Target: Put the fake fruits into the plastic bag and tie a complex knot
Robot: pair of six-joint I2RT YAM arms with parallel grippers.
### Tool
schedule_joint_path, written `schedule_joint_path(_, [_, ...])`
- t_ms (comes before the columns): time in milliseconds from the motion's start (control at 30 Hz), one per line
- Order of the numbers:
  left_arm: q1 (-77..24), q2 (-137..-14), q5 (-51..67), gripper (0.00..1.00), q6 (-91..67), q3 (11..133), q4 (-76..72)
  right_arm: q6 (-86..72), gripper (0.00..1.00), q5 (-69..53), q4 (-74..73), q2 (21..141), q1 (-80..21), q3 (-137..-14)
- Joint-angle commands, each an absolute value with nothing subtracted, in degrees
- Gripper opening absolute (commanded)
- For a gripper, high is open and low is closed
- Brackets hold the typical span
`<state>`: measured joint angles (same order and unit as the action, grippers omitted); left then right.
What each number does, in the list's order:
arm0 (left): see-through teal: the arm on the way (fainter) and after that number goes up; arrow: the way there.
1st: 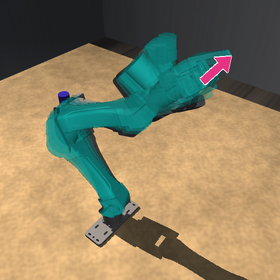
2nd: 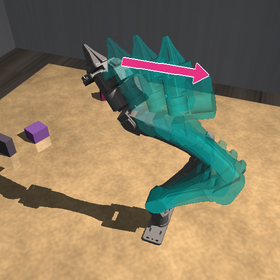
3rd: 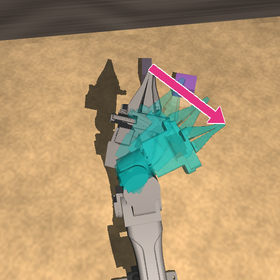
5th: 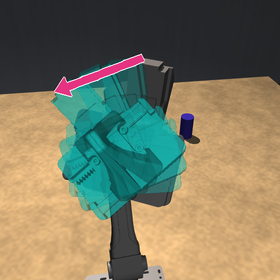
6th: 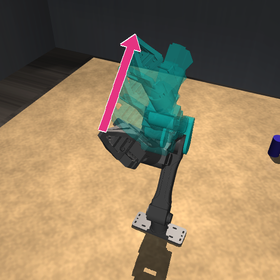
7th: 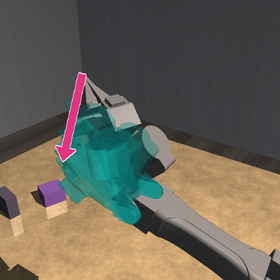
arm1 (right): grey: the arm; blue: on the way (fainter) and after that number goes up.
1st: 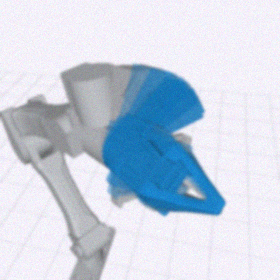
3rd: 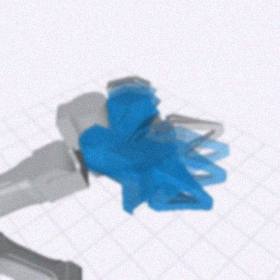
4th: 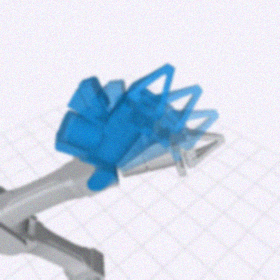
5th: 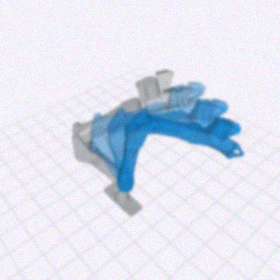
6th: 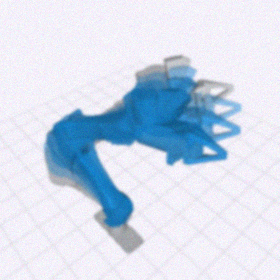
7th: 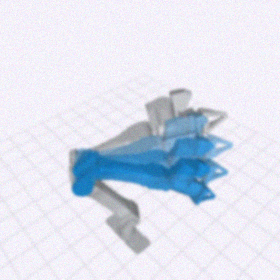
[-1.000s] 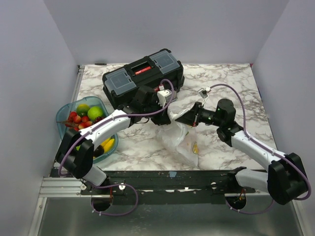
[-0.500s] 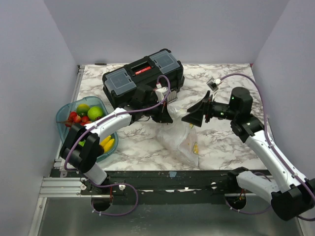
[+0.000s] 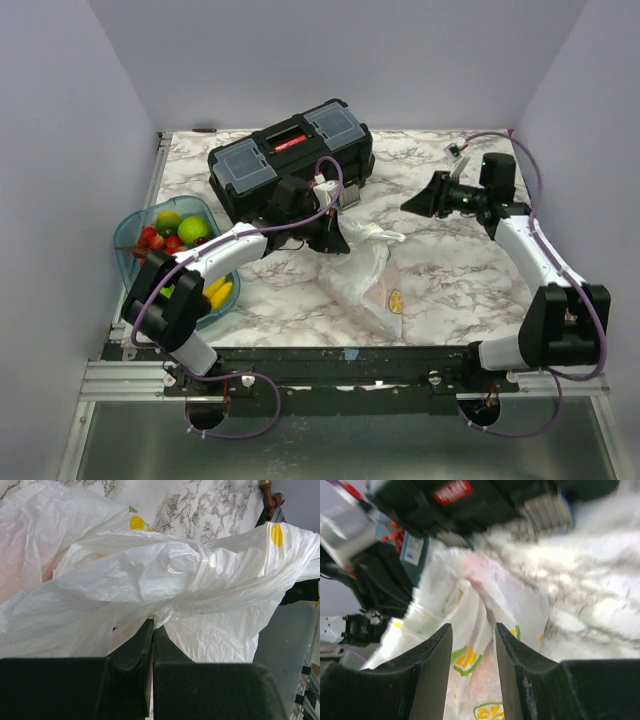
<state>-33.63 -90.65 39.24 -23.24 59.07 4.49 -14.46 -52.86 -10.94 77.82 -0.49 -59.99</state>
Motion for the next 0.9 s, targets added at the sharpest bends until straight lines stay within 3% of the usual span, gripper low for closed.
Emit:
schedule_joint_path(0, [-33.7, -90.8, 36.6, 0.0, -24.8, 59.7, 4.0, -9.5, 0.45, -58.3, -12.9, 83.6, -3.7, -56.4])
schedule_joint_path(267, [-33.5, -92.9, 36.6, 0.0, -25.5, 61.4, 3.5, -10.2, 0.7, -63.8, -13.1, 91.4, -12.3, -54.1])
schedule_joint_path(367, [-33.5, -93.7, 37.0, 0.0, -25.9, 62.0, 2.8, -12.8, 0.75, -65.8, -10.9, 93.1, -13.6, -52.8])
schedule_joint_path(533, [-33.5, -95.9, 39.7, 0.0, -27.9, 63.7, 1.4, -29.3, 0.79, -67.0, 9.3, 93.7, -18.8, -48.5])
schedule_joint_path(767, [-33.4, -95.0, 47.1, 0.0, -32.5, 62.3, -5.9, -62.6, 0.8, -65.2, 53.1, 98.7, -24.6, -43.0])
schedule_joint_path(867, [-33.1, -94.2, 49.4, 0.0, -34.0, 60.6, -8.9, -65.4, 0.8, -65.7, 56.3, 99.7, -25.0, -43.4])
